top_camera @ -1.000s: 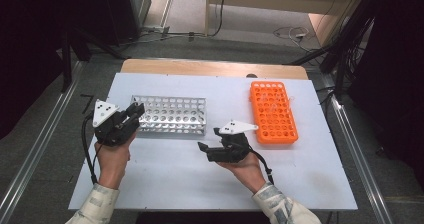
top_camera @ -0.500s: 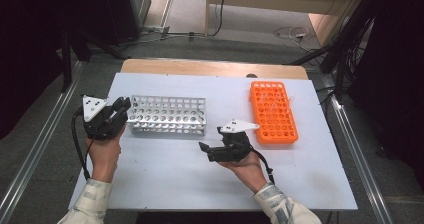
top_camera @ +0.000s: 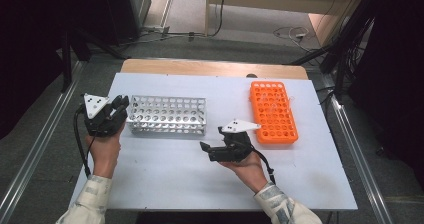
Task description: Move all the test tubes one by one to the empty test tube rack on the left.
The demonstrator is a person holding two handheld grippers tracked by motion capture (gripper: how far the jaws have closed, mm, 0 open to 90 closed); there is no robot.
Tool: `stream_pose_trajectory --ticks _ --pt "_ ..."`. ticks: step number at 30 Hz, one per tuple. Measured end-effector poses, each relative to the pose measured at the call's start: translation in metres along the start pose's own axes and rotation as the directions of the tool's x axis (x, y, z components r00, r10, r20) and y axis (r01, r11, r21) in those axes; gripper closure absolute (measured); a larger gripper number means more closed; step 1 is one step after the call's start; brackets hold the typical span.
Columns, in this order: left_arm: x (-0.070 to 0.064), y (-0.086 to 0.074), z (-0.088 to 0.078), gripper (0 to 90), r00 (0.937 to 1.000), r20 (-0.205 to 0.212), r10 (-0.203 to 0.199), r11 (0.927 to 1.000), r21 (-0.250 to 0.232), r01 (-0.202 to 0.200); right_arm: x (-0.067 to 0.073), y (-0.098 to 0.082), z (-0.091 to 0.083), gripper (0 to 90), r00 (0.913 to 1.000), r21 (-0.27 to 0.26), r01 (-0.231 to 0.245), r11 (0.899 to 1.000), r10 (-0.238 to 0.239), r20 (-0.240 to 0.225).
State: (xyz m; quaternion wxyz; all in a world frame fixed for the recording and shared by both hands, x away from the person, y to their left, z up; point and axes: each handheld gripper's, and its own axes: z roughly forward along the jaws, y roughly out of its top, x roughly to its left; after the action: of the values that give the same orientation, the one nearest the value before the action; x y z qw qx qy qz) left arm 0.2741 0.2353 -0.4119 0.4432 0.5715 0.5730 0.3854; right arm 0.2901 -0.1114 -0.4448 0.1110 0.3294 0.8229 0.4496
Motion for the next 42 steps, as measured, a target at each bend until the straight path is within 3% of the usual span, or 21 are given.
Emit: stream_pose_trajectory --ticks 5,20,33,42 --pt "-0.002 -0.006 0.003 75.2 0.9996 -0.013 0.023 0.9997 -0.001 -0.023 0.0 0.0 -0.001 17.2 1.0 -0.006 -0.005 1.0 0.005 -0.001" --pt "-0.007 -0.027 0.011 75.1 0.9984 -0.045 0.036 0.998 0.053 -0.034 0.0 0.001 -0.006 18.0 1.0 -0.019 0.007 1.0 -0.007 0.005" --pt "-0.007 -0.037 0.017 74.8 0.9986 -0.044 0.03 0.9924 0.121 -0.025 0.002 0.001 -0.007 18.1 0.9999 -0.016 0.007 1.0 -0.007 0.008" --pt "-0.005 -0.037 0.016 72.9 0.9997 -0.023 -0.008 0.9939 0.11 0.01 0.0 0.001 -0.007 18.1 0.9999 -0.018 0.008 1.0 -0.008 0.009"
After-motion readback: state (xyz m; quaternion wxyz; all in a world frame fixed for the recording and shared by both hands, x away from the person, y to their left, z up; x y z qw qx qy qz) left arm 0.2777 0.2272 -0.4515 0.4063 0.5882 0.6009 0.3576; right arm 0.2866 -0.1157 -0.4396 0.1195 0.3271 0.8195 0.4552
